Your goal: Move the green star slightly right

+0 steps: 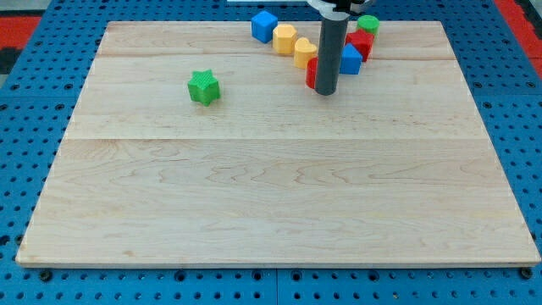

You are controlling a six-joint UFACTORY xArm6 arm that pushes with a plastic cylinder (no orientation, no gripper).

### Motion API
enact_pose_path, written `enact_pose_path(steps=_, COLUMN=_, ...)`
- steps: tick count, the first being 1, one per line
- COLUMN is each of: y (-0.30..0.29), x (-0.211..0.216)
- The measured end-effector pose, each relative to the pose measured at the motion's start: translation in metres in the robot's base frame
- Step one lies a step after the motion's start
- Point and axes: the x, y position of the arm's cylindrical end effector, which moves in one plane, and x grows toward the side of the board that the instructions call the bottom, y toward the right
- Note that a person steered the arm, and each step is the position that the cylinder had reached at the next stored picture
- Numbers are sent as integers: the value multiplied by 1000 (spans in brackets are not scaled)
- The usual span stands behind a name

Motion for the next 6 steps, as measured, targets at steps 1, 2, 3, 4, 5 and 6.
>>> enact_pose_path(steps=1, y=-4, x=20)
enact_pose_path(steps=2, y=-76, x=46)
enact_pose_path(steps=3, y=-135, x=100)
enact_pose_path(steps=4, y=-240, x=42)
enact_pose_path(steps=5, y=-258, x=-3)
enact_pose_path(steps=6, y=-185, x=22)
